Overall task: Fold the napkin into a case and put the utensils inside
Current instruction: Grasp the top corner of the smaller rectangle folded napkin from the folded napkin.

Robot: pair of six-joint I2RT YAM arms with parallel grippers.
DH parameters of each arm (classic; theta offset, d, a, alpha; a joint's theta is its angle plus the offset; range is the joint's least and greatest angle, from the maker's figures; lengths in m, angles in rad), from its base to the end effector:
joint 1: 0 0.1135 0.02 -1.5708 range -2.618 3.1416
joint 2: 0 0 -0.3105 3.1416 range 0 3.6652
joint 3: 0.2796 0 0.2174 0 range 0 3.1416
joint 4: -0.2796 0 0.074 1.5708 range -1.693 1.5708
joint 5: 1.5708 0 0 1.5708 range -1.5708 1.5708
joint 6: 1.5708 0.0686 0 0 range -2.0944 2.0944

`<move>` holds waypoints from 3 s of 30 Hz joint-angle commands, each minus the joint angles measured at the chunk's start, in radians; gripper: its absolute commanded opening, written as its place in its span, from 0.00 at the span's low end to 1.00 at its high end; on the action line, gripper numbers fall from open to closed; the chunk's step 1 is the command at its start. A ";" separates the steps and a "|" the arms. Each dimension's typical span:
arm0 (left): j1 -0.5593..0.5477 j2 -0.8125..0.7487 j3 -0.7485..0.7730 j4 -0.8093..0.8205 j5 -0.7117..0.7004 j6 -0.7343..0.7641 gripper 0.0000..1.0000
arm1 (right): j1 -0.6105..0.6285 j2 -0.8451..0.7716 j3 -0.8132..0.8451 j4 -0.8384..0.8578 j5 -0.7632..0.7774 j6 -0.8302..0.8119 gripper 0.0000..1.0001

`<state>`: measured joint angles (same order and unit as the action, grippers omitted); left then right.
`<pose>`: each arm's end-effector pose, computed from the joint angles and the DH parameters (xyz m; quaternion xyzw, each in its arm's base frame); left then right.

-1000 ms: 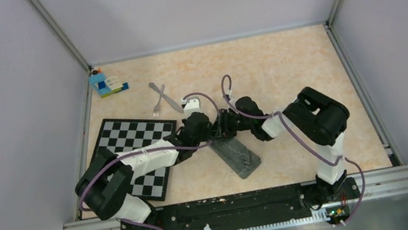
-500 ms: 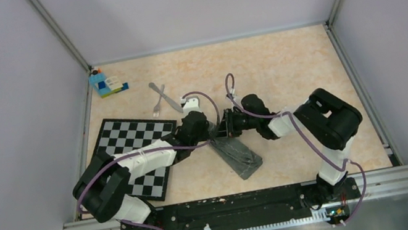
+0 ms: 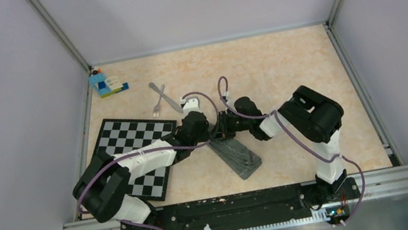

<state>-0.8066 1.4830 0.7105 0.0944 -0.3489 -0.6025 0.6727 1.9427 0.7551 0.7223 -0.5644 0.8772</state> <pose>0.2191 -0.1947 0.2331 0.0160 0.8913 -0.1561 0.4253 0.2779 0.2683 0.1722 -0.0620 0.8281 0.5221 0.1945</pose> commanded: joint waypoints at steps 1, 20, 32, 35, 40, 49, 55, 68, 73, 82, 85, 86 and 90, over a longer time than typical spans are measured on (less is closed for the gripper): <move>-0.003 -0.005 0.008 0.022 0.044 -0.075 0.00 | 0.024 0.058 0.027 0.111 0.147 0.060 0.04; 0.040 -0.118 0.014 -0.179 0.078 -0.079 0.56 | -0.020 -0.076 -0.026 0.000 0.079 -0.012 0.17; 0.039 0.017 0.079 -0.209 0.030 -0.017 0.30 | -0.032 -0.101 -0.004 -0.033 0.078 -0.030 0.10; 0.040 0.040 0.093 -0.214 0.015 -0.014 0.30 | -0.035 -0.097 0.007 -0.041 0.074 -0.038 0.10; 0.039 0.057 0.103 -0.196 0.015 -0.004 0.31 | -0.035 -0.090 0.023 -0.045 0.069 -0.041 0.10; 0.039 0.051 0.094 -0.173 0.018 0.019 0.02 | -0.035 -0.055 0.087 -0.082 0.053 -0.061 0.13; 0.038 0.020 0.068 -0.127 0.052 0.029 0.00 | -0.007 0.010 0.131 -0.075 0.040 -0.051 0.09; 0.006 0.018 0.042 -0.035 0.161 -0.066 0.00 | 0.055 0.093 0.222 -0.195 0.198 0.022 0.04; 0.075 -0.012 -0.020 -0.106 0.141 -0.128 0.00 | 0.035 -0.052 0.136 -0.178 0.118 -0.015 0.25; 0.090 -0.104 -0.060 -0.118 0.151 -0.110 0.28 | -0.076 -0.213 0.016 -0.271 0.027 -0.140 0.29; 0.090 -0.122 -0.067 -0.120 0.154 -0.107 0.28 | -0.077 -0.192 0.047 -0.299 0.019 -0.176 0.21; 0.090 -0.125 -0.066 -0.121 0.153 -0.107 0.24 | -0.077 -0.180 0.054 -0.289 0.013 -0.172 0.16; 0.099 -0.136 -0.061 -0.139 0.144 -0.116 0.22 | -0.057 -0.123 0.107 -0.288 0.008 -0.167 0.04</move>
<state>-0.7193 1.3827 0.6502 -0.0471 -0.1986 -0.7101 0.5968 1.7775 0.7822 0.4248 -0.5304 0.7425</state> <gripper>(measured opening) 0.190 0.068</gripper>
